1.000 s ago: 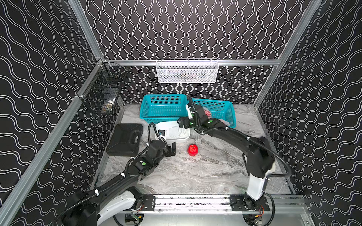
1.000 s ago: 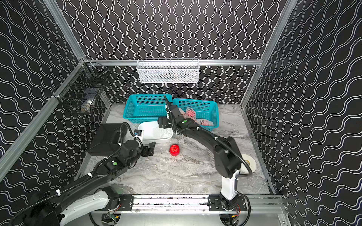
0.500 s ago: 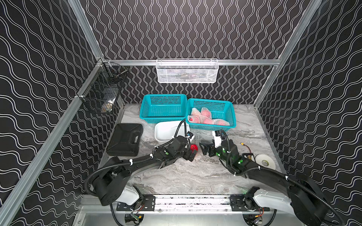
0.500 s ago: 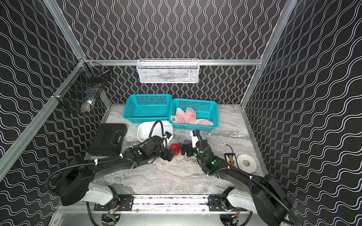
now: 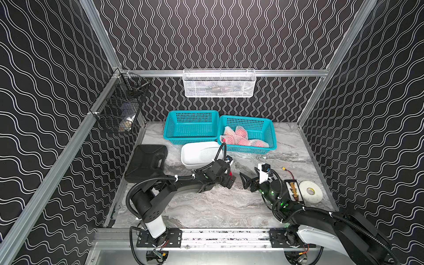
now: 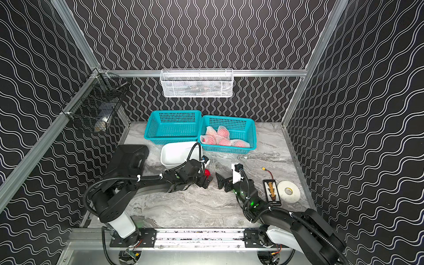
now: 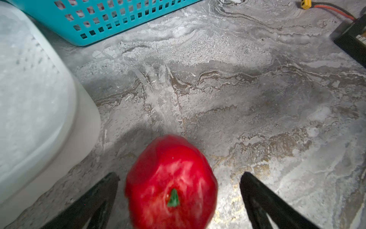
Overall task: Remove foam nets from apples
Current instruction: Pick up the apple from the center of the board.
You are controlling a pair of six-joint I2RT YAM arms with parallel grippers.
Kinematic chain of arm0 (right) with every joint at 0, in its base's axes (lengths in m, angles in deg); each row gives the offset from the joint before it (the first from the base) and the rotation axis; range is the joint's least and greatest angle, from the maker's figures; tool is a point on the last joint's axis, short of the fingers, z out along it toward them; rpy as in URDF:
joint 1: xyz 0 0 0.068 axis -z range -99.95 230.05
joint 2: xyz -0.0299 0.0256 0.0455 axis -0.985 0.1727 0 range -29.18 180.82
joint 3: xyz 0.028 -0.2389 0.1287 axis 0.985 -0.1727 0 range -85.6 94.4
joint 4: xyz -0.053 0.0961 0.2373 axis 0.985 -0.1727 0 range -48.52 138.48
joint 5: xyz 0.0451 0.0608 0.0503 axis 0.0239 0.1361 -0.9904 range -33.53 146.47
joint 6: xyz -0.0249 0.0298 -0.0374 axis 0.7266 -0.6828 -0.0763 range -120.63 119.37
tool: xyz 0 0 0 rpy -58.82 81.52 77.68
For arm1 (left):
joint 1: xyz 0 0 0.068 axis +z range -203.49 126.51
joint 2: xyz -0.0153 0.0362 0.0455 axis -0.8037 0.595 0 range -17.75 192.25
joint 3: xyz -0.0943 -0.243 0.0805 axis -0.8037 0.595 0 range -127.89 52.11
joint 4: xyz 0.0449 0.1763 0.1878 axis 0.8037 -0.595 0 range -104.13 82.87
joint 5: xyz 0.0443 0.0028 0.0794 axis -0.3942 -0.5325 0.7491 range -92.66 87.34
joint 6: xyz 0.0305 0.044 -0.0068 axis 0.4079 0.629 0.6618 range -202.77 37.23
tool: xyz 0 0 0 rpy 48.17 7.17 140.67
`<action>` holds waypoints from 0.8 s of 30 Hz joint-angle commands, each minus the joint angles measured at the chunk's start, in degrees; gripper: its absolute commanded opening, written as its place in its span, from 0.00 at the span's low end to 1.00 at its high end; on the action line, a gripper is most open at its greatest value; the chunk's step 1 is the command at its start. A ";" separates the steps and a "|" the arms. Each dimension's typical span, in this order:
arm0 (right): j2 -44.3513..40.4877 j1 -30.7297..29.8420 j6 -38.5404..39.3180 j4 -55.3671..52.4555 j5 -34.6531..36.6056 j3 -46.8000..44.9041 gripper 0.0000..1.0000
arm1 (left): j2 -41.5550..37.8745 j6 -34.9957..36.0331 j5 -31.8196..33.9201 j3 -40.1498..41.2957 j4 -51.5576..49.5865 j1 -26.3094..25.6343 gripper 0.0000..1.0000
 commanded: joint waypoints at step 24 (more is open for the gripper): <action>-0.26 -0.09 -1.29 1.68 3.84 2.46 1.00 | 6.55 1.09 0.45 -3.98 3.75 0.00 0.50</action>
